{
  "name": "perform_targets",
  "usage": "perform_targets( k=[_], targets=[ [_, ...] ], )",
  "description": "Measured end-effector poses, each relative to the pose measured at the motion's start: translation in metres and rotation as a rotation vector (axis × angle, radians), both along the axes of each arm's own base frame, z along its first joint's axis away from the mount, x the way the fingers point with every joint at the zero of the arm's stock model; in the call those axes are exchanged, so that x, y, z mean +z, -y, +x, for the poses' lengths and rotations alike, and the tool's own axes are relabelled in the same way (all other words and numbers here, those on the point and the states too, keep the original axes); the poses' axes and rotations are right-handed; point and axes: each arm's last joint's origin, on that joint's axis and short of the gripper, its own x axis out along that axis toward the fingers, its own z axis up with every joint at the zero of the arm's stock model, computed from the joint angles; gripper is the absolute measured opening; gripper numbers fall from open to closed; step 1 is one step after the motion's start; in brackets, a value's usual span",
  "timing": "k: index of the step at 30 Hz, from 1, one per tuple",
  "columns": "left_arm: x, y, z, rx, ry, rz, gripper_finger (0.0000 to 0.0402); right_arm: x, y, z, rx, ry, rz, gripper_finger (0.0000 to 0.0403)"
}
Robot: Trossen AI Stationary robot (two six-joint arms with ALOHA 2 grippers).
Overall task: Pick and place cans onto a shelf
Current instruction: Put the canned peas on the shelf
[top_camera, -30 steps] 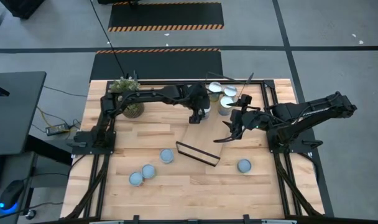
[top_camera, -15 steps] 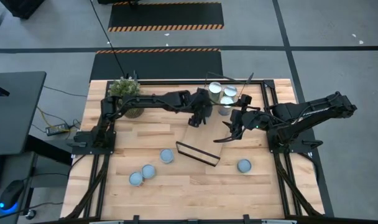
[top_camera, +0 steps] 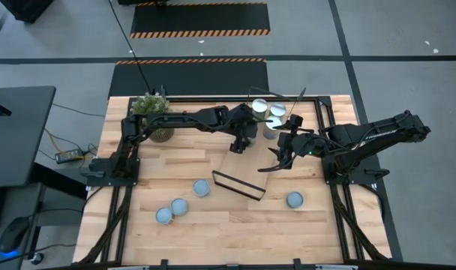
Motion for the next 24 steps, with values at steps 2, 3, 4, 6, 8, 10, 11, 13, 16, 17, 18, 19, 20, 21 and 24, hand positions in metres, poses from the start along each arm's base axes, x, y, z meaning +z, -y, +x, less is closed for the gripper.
perform_targets(
  k=[2, 3, 4, 6, 8, 10, 11, 13, 16, 17, 18, 19, 20, 21, 24],
  targets=[
    [0.003, 0.001, 0.000, -0.004, 0.021, 0.000, 0.0389, 0.000, 0.000, 0.000, 0.000, 0.004, 0.000, 0.0358],
    [0.005, 0.001, 0.001, -0.010, 0.036, -0.002, 0.0389, 0.000, 0.000, 0.000, 0.001, 0.004, 0.000, 0.0358],
    [0.006, 0.001, 0.001, -0.013, 0.042, -0.005, 0.0389, 0.000, 0.000, 0.000, 0.001, 0.004, 0.001, 0.0358],
    [0.006, 0.001, 0.001, -0.015, 0.044, -0.007, 0.0389, 0.000, 0.000, 0.000, 0.001, 0.004, 0.004, 0.0358],
    [0.006, 0.001, 0.002, -0.018, 0.054, -0.004, 0.0389, 0.000, 0.000, 0.000, 0.003, 0.005, 0.006, 0.0358],
    [0.011, 0.004, 0.001, -0.023, 0.057, -0.003, 0.0389, 0.000, 0.000, 0.001, 0.006, 0.007, 0.004, 0.0358],
    [0.014, 0.006, 0.000, -0.027, 0.063, 0.003, 0.0389, 0.001, 0.000, 0.001, 0.007, 0.007, 0.004, 0.0358],
    [0.019, 0.011, -0.003, -0.032, 0.045, 0.032, 0.0389, 0.000, 0.000, 0.001, 0.007, 0.006, 0.004, 0.0358],
    [0.024, 0.017, -0.005, -0.012, 0.020, 0.119, 0.0389, 0.000, 0.000, 0.001, 0.007, 0.007, 0.004, 0.0358],
    [0.024, 0.018, -0.005, -0.009, 0.010, 0.149, 0.0389, 0.001, 0.000, 0.001, 0.007, 0.012, 0.005, 0.0358],
    [0.023, 0.020, -0.005, -0.011, -0.005, 0.175, 0.0389, 0.001, -0.001, 0.001, 0.006, 0.018, 0.007, 0.0358],
    [0.023, 0.022, -0.005, -0.014, -0.022, 0.199, 0.0389, 0.001, -0.001, 0.001, 0.006, 0.019, 0.007, 0.0358],
    [0.023, 0.023, -0.005, -0.019, -0.033, 0.225, 0.0389, 0.002, -0.001, 0.002, 0.006, 0.022, 0.008, 0.0358],
    [0.022, 0.023, -0.005, -0.022, -0.045, 0.252, 0.0389, 0.002, -0.001, 0.002, 0.004, 0.026, 0.011, 0.0358],
    [0.015, 0.022, -0.002, -0.012, -0.071, 0.308, 0.0389, 0.002, -0.001, 0.002, 0.002, 0.026, 0.013, 0.0358]
  ],
)
